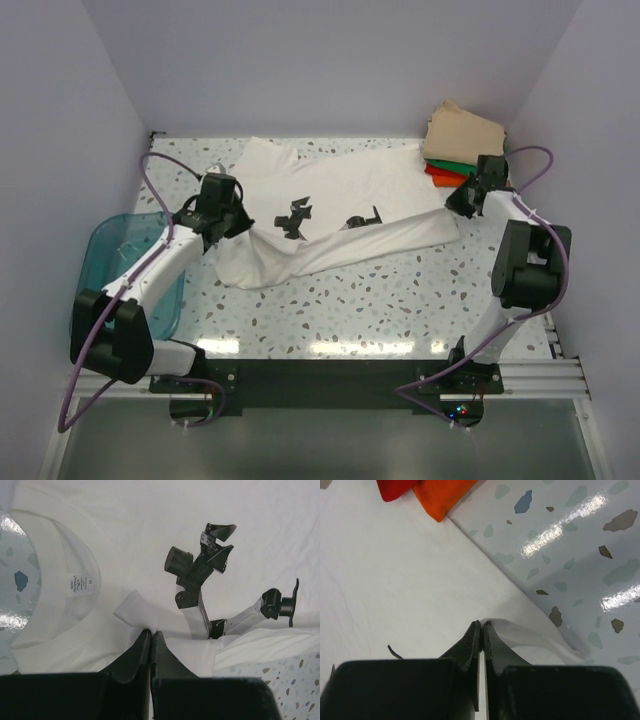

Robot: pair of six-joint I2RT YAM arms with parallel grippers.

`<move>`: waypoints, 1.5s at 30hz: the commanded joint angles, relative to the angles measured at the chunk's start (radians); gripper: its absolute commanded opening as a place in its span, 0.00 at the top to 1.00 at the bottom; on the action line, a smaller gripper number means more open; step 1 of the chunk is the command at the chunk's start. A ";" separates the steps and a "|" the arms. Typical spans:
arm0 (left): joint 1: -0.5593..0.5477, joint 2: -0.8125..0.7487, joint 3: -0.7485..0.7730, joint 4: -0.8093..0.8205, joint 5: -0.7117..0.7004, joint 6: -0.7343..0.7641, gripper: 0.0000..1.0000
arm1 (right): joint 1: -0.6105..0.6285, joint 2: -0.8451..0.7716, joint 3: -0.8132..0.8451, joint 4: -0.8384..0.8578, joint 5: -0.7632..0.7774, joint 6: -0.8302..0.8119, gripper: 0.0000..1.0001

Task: Fold and stack the t-shirts
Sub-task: Fold the tshirt

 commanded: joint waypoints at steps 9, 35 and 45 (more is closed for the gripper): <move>0.030 0.060 0.044 0.075 0.025 0.034 1.00 | -0.004 0.056 0.082 0.029 -0.012 -0.001 1.00; 0.068 0.160 0.101 0.092 0.022 0.057 0.38 | 0.057 -0.028 0.089 -0.026 -0.021 -0.086 0.48; 0.068 0.023 -0.160 0.076 -0.066 -0.023 0.50 | 0.533 0.021 0.219 0.150 -0.171 -0.260 0.44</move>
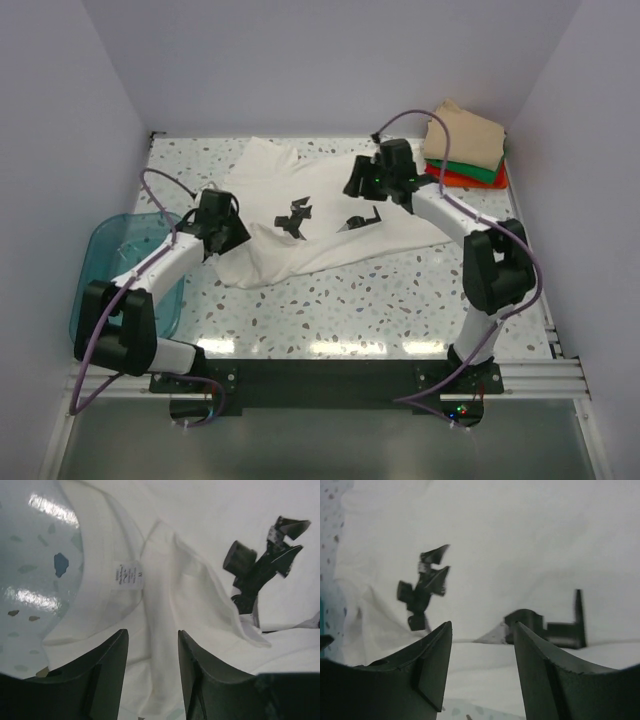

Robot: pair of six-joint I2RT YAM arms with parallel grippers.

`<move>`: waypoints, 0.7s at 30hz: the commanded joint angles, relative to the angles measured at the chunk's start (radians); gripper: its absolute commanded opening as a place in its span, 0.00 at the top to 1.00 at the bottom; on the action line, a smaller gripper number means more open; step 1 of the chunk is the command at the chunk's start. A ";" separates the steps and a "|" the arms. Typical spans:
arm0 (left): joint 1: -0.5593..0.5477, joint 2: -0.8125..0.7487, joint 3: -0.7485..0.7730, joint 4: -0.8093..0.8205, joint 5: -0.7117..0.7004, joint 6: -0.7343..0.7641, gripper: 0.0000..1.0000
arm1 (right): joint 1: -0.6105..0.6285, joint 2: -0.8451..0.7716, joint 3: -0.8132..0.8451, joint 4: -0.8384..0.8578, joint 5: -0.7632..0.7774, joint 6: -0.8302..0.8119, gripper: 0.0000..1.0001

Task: Fold and stack the t-shirts
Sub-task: Fold the tshirt

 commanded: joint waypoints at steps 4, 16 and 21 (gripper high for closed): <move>0.008 -0.035 -0.148 0.050 -0.043 -0.034 0.55 | 0.211 0.146 0.223 0.094 -0.138 -0.202 0.41; 0.008 -0.022 -0.172 0.079 -0.037 -0.024 0.55 | 0.425 0.357 0.424 0.016 -0.184 -0.388 0.27; 0.008 -0.031 -0.175 0.073 -0.037 -0.027 0.56 | 0.469 0.424 0.508 -0.031 -0.152 -0.411 0.27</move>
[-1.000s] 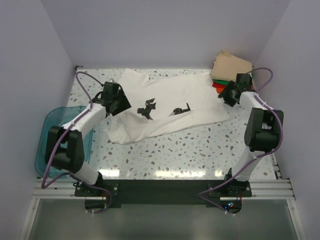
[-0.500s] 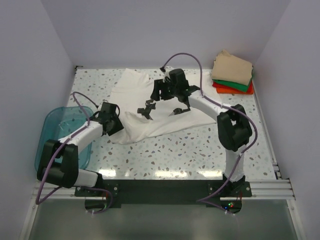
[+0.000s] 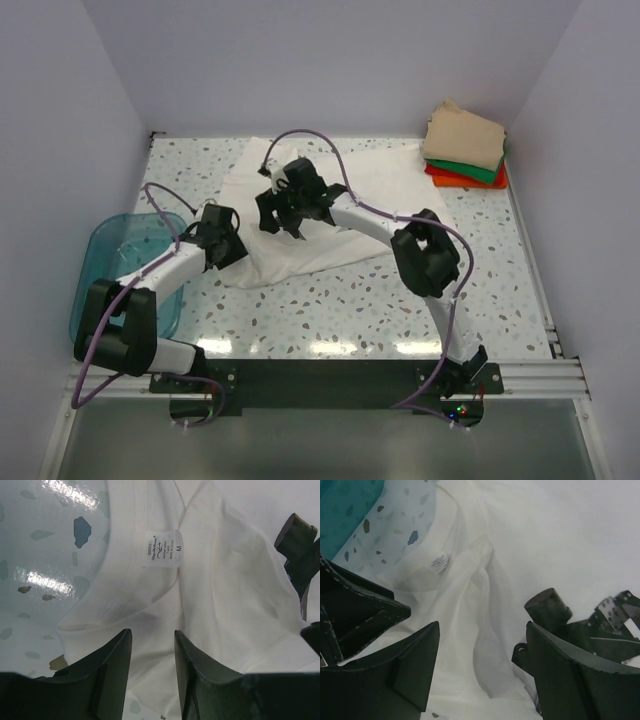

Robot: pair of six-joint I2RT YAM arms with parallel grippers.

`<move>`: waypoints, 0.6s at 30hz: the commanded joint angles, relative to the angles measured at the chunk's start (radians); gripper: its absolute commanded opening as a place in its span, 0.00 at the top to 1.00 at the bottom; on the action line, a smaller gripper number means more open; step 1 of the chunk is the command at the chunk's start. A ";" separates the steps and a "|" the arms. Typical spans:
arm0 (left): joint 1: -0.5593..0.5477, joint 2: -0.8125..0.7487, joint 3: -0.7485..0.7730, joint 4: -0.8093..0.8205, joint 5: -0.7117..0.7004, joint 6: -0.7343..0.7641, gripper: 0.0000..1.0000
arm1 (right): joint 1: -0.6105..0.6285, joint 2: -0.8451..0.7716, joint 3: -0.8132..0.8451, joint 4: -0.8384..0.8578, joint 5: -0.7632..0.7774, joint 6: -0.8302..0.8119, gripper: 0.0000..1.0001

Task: Fold and stack the t-shirts
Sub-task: Fold the tshirt

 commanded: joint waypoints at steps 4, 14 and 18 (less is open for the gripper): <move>0.008 -0.021 -0.025 0.040 -0.006 -0.014 0.57 | 0.034 0.086 0.131 -0.079 0.033 -0.083 0.28; 0.008 -0.010 -0.040 0.060 0.006 -0.002 0.58 | 0.049 0.152 0.199 -0.116 0.036 -0.091 0.50; 0.008 -0.007 -0.045 0.066 0.009 0.001 0.59 | 0.049 0.146 0.199 -0.112 0.037 -0.084 0.73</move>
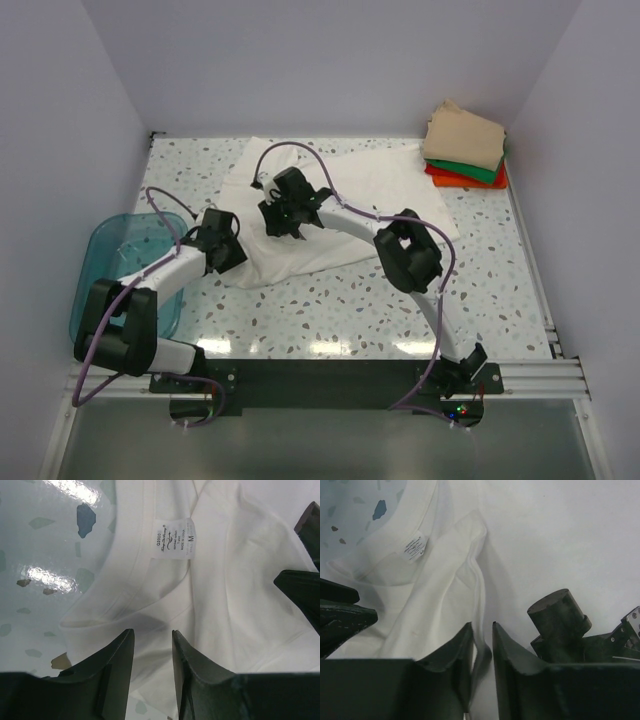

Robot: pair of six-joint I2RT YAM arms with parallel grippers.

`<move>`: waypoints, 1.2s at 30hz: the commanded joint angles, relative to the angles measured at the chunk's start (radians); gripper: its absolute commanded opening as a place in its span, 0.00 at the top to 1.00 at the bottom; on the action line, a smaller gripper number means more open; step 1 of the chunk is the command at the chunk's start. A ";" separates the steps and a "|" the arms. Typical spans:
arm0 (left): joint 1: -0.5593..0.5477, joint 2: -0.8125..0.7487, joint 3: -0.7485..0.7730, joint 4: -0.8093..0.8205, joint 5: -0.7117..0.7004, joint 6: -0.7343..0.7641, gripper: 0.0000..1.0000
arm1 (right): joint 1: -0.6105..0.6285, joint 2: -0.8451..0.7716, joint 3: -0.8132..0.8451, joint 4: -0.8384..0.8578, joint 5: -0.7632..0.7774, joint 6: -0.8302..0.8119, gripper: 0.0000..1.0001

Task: Fold and stack the t-shirts
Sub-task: Fold the tshirt

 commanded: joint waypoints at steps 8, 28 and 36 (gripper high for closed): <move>0.008 0.016 -0.003 0.042 -0.006 0.009 0.67 | -0.004 -0.151 -0.107 0.121 0.099 0.032 0.93; 0.010 0.011 -0.003 0.031 -0.006 0.016 1.00 | -0.098 -0.308 -0.372 0.214 0.203 0.134 1.00; 0.010 -0.041 -0.007 0.011 0.010 0.018 1.00 | -0.101 -0.366 -0.471 0.213 0.062 0.097 0.97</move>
